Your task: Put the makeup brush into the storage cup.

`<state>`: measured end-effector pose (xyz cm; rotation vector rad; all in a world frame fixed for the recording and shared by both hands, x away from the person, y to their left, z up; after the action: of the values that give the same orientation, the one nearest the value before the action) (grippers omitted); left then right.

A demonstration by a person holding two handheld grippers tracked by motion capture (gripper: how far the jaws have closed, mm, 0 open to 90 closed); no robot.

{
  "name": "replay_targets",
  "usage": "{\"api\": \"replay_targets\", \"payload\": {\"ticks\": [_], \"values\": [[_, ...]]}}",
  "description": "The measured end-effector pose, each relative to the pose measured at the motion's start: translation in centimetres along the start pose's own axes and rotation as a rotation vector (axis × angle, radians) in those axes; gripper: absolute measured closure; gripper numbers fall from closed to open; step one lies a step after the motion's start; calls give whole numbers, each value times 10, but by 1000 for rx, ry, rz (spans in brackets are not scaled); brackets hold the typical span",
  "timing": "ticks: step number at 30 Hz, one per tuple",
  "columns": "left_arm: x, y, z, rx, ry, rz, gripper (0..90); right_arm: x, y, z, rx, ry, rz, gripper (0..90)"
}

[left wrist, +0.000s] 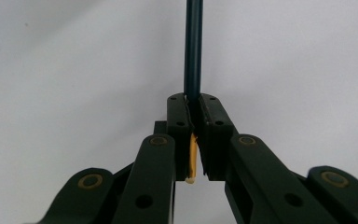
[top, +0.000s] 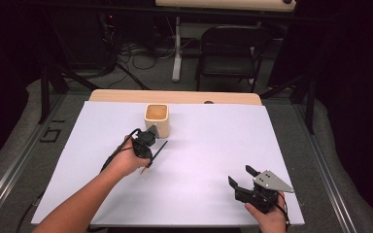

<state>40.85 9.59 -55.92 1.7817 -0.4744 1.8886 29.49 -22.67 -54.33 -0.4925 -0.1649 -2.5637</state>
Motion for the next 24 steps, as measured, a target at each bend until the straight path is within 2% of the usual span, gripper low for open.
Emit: {"api": "replay_targets", "payload": {"ticks": [5,9,14,18,24], "values": [[4,1,-3,-34,16,1,841,-3,-3,-2,52,-32,-9,281],[6,1,-5,-67,18,7,841,-6,-8,-4,118,-51,-16,283],[8,4,-7,-129,22,24,841,-9,-14,-5,192,-71,-18,290],[9,8,-11,-159,2,8,841,-11,-17,-5,230,-75,-28,290],[11,14,-16,-215,-21,8,841,-15,-21,-6,286,-94,-24,292]]}}
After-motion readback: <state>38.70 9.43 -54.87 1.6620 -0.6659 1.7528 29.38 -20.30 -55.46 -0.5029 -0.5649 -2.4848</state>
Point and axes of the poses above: each handheld gripper's, and its own axes: x roughly backward along the jaws, z roughly out of its top, y roughly to its right, the point moved 6 cm from there along -x, roughly forward along the jaws, and after that the axes turned 2 degrees about z, right-handed, at the moved point
